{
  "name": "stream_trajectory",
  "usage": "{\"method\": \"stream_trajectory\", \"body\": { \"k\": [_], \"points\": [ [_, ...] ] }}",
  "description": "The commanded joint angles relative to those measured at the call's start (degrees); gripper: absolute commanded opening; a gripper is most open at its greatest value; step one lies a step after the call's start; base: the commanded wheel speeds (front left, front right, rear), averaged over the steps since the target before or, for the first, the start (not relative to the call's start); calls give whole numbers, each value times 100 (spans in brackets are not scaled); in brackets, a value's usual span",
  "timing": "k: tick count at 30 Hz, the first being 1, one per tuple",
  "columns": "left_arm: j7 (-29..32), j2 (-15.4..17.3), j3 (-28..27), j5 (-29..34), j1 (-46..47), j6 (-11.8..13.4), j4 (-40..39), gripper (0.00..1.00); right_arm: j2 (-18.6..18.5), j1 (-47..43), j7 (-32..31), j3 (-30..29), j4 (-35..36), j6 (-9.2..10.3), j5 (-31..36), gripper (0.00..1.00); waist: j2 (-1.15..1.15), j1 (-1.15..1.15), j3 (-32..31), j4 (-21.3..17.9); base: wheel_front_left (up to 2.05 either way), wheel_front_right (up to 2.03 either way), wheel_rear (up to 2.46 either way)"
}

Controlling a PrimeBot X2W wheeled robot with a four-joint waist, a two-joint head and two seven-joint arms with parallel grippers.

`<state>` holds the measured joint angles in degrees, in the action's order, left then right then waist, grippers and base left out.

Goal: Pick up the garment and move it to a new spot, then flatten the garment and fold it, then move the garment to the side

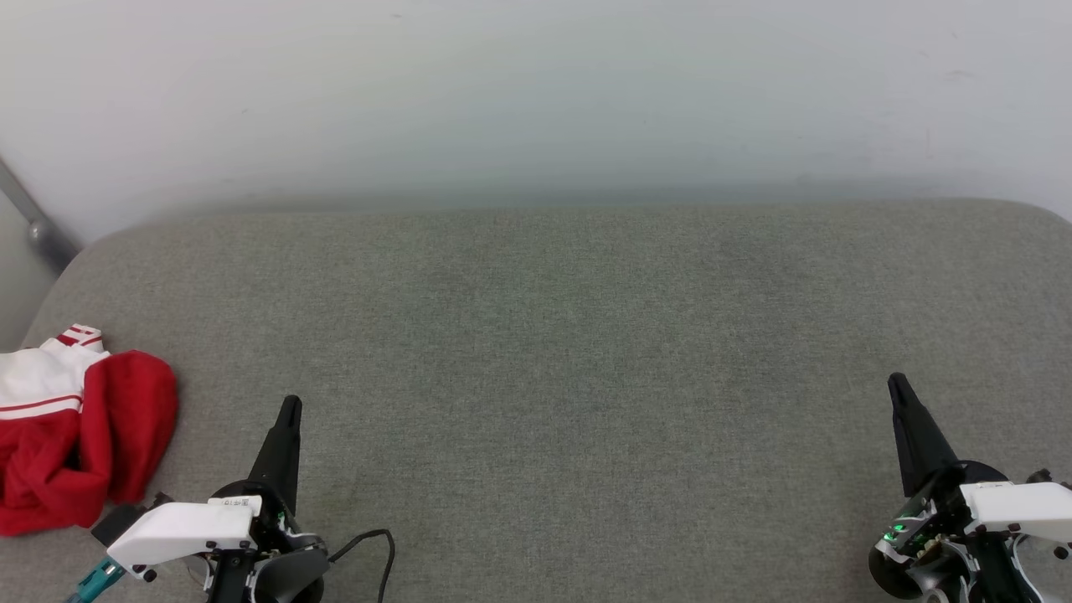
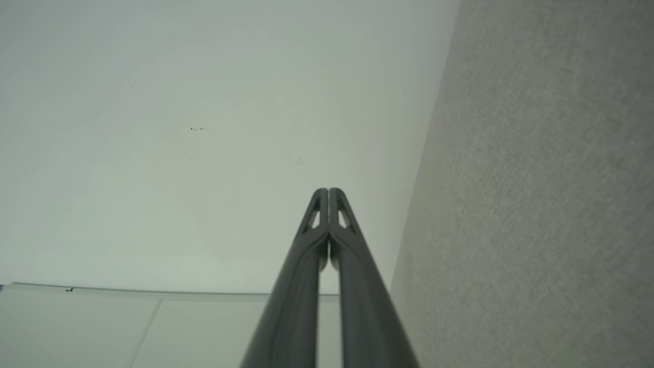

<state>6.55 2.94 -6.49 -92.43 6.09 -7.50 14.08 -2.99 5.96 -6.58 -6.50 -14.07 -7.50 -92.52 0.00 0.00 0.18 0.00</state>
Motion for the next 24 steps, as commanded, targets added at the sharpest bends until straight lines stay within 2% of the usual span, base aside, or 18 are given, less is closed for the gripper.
{"method": "stream_trajectory", "body": {
  "k": [1,23,24],
  "points": [
    [0,-11,-11,16,45,-13,-3,0,26,80,3,4,-4,4,37,0,0,0,0,0,0,0,0],
    [0,-11,-11,16,45,-13,-3,0,26,80,3,4,-4,3,38,0,0,0,0,0,0,0,0],
    [0,0,1,0,-1,0,4,100,0,-1,0,0,-4,0,0,100,0,0,0,0,0,0,0]
  ]
}}
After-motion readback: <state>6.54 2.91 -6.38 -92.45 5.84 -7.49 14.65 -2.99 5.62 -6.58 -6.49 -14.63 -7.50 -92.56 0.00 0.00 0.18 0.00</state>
